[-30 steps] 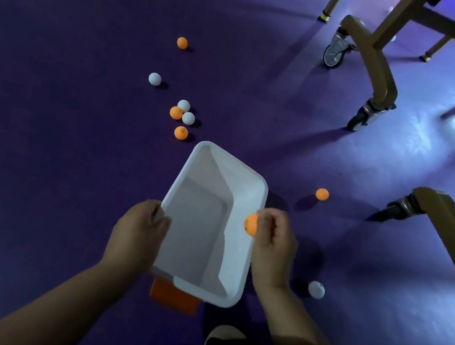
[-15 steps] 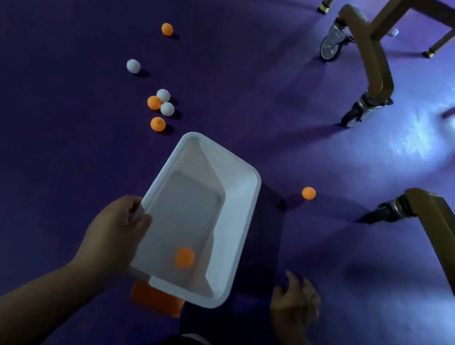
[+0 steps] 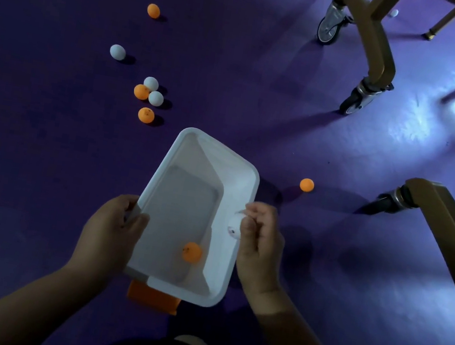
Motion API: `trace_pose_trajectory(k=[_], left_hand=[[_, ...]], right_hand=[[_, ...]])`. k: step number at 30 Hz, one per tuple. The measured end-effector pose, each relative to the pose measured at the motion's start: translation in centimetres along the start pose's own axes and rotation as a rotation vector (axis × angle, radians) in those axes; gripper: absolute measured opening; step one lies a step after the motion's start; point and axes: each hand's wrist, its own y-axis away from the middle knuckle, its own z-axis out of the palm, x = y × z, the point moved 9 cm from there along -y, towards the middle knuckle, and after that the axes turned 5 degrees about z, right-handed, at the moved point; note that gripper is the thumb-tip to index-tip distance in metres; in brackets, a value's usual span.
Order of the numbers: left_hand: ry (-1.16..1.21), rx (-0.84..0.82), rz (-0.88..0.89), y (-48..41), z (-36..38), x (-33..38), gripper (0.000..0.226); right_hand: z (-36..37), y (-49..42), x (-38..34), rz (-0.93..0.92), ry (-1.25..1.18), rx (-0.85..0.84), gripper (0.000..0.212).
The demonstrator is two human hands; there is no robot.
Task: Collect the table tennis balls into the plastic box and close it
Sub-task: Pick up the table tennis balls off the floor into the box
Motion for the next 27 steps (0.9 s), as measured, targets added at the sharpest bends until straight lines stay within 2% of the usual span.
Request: trace_pose_trajectory(k=[2, 5, 7, 11, 14, 22, 25, 27], left_hand=[[0.015, 0.001, -0.001, -0.3, 0.3, 0.1, 0.011], [0.053, 0.001, -0.018, -0.6, 0.6, 0.0, 0.012], [0.063, -0.004, -0.031, -0.9, 0.9, -0.1, 0.012], [0.073, 0.011, -0.055, -1.4, 1.6, -0.1, 0.015], [0.112, 0.023, -0.070, -1.9, 2.3, 0.1, 0.015], [0.103, 0.035, -0.081, -3.5, 3.8, 0.4, 0.009], [0.056, 0.017, -0.098, -4.0, 4.2, 0.0, 0.008], [0.041, 0.002, -0.111, -4.1, 4.5, -0.1, 0.008]], right_hand=[[0.3, -1.4, 1.1, 0.028, 0.008, 0.004, 0.032], [-2.0, -4.3, 5.8, 0.170, -0.012, 0.193, 0.030], [-3.6, -7.1, 9.0, 0.233, 0.134, 0.219, 0.030], [-4.9, -12.6, 14.1, 0.293, 0.632, 0.014, 0.041], [-4.8, -15.0, 16.8, 0.386, 0.842, -0.159, 0.044], [-2.9, -17.4, 20.9, 0.524, 0.965, -0.423, 0.058], [-3.5, -16.9, 22.7, 0.654, 0.794, -0.350, 0.059], [-4.0, -16.9, 22.5, 0.607, 0.662, -0.253, 0.053]])
